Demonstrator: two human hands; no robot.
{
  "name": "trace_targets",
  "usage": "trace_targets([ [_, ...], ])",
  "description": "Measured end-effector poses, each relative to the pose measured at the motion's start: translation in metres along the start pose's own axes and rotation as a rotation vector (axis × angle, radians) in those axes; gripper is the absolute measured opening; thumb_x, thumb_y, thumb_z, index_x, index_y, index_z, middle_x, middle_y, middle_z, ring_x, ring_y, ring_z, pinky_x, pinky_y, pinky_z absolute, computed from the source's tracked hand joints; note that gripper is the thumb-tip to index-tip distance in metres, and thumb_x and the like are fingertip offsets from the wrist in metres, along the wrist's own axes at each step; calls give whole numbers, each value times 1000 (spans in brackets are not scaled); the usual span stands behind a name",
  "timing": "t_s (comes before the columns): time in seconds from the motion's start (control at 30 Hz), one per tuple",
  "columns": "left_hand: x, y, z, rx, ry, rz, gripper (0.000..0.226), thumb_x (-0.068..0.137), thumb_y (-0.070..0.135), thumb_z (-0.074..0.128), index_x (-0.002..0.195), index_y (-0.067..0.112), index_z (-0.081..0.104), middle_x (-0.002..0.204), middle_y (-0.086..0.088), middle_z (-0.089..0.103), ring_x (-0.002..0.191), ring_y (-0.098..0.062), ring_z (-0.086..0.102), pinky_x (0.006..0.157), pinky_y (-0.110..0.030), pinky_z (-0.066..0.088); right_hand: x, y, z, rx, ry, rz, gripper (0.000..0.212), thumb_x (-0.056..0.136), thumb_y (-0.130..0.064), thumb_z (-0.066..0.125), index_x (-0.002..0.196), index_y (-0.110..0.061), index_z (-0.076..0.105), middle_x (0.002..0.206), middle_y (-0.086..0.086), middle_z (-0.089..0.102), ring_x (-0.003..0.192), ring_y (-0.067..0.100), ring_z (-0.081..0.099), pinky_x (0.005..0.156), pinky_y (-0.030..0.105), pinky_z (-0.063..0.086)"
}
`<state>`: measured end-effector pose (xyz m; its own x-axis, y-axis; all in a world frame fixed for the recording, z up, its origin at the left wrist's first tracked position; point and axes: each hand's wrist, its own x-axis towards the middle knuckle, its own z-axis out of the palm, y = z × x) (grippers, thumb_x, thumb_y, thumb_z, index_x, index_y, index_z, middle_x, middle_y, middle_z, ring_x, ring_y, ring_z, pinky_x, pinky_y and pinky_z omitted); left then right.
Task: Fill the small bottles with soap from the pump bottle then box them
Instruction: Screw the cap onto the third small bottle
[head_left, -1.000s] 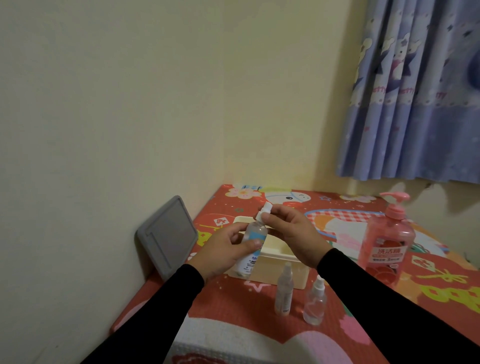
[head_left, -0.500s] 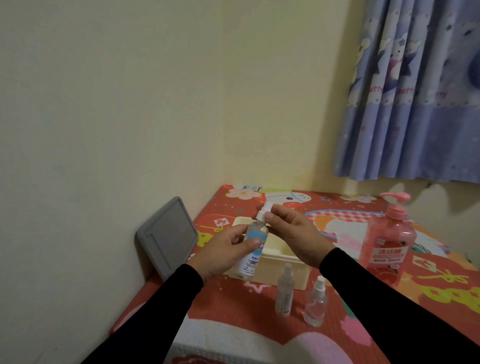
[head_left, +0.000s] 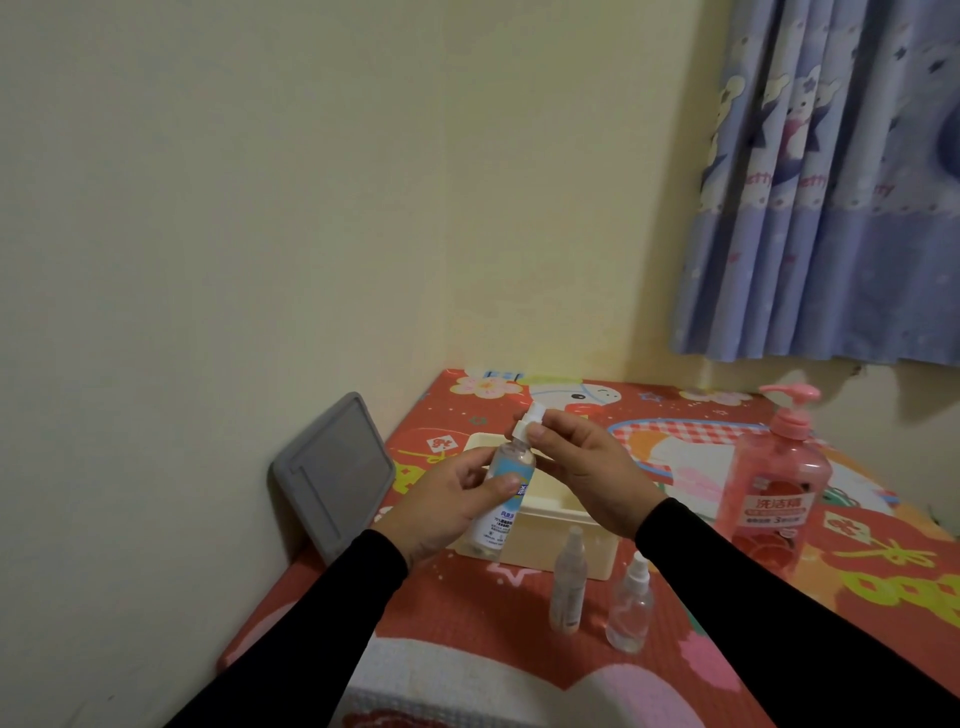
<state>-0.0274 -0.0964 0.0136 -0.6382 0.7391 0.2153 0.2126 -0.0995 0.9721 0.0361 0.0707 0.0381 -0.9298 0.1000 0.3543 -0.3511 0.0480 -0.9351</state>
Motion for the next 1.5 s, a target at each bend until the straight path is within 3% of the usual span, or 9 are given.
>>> trace_targets([
  [0.2, -2, 5, 0, 6, -38, -14, 28, 95, 18, 56, 122, 19, 60, 111, -6, 72, 98, -18, 69, 84, -29, 54, -1, -3, -2, 72, -38, 32, 23, 98, -12, 46, 113, -8, 63, 108, 11, 68, 100, 14, 66, 85, 24, 54],
  [0.63, 0, 3, -2, -351, -135, -111, 37, 83, 20, 57, 118, 10, 60, 98, -7, 71, 90, -17, 65, 80, -29, 54, 0, -6, 1, 143, -59, 72, 27, 98, -16, 44, 119, -13, 60, 107, 3, 72, 105, 13, 65, 92, 28, 53],
  [0.8, 0, 3, 2, -266, -82, -45, 39, 83, 21, 60, 120, 9, 60, 97, -4, 71, 85, -12, 67, 74, -25, 54, -1, -2, 3, 150, -30, 62, 23, 98, -14, 46, 111, -12, 65, 105, 5, 70, 101, 13, 65, 86, 25, 54],
  [0.93, 0, 1, 7, -180, -3, 6, 40, 83, 25, 63, 120, 11, 62, 106, -8, 71, 93, -16, 66, 82, -29, 54, 0, 2, 6, 128, 19, 35, 20, 98, -13, 49, 105, -6, 66, 102, 10, 67, 95, 16, 65, 82, 24, 54],
  [1.03, 0, -1, 8, -63, 45, 40, 32, 88, 21, 64, 120, 16, 63, 109, -10, 71, 96, -20, 68, 86, -33, 54, 0, 6, 6, 86, 82, 37, 15, 94, -14, 57, 100, -3, 65, 93, 9, 68, 92, 20, 65, 87, 30, 55],
  [1.17, -1, 2, 8, 74, 61, 52, 27, 92, 22, 63, 119, 23, 63, 107, -5, 72, 99, -21, 69, 85, -32, 55, 1, 4, 9, 78, 181, 72, 26, 86, -20, 69, 100, 0, 58, 93, 16, 62, 89, 23, 64, 88, 35, 55],
  [1.23, -1, 2, 8, 88, 56, 43, 27, 92, 25, 63, 119, 24, 63, 108, -5, 72, 101, -22, 68, 88, -36, 54, 1, 1, 11, 107, 170, 94, 26, 87, -18, 68, 104, 0, 59, 95, 13, 65, 86, 17, 66, 83, 31, 55],
  [1.37, 0, 3, 9, 91, 65, 42, 26, 91, 25, 63, 118, 25, 63, 107, -4, 72, 101, -22, 68, 88, -37, 54, 5, -4, 15, 195, 155, 132, 26, 87, -13, 65, 112, -8, 63, 109, 8, 71, 98, 17, 67, 91, 36, 53],
  [1.5, 0, 3, 10, 95, 85, 45, 25, 92, 24, 63, 116, 28, 62, 106, -4, 72, 99, -22, 69, 87, -36, 55, 6, -6, 14, 248, 127, 153, 16, 92, -15, 59, 104, -6, 66, 100, 8, 69, 90, 18, 65, 83, 30, 55],
])
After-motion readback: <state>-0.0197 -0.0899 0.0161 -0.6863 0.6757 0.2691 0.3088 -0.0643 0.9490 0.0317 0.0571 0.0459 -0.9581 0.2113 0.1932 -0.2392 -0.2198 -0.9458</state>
